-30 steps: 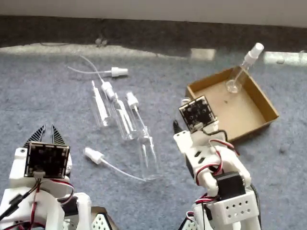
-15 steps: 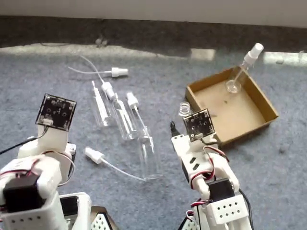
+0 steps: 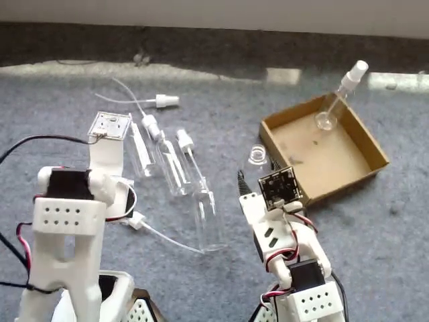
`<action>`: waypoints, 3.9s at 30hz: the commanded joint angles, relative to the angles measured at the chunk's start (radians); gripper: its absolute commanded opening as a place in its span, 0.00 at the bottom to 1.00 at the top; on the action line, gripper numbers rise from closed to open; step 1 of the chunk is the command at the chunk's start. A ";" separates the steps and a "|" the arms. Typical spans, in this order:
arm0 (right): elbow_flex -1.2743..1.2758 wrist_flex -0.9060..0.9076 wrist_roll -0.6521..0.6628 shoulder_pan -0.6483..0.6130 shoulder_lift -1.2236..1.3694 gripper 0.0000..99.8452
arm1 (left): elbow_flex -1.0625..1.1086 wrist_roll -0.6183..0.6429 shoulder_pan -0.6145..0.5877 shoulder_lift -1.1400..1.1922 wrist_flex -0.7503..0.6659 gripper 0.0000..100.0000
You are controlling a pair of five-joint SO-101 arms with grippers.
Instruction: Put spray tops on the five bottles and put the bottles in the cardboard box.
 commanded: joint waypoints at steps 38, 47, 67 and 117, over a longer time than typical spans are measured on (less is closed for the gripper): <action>0.007 -0.021 -0.008 0.012 -0.059 0.11 | 0.131 0.482 -0.125 0.282 -0.373 0.26; 0.007 -0.021 -0.008 0.012 -0.059 0.11 | -0.087 0.486 -0.133 0.387 -0.209 0.26; 0.007 -0.021 -0.008 0.012 -0.059 0.11 | -0.349 0.483 -0.147 0.881 -0.012 0.26; 0.007 -0.021 -0.002 0.012 -0.059 0.11 | -0.297 0.483 -0.001 0.970 -0.149 0.28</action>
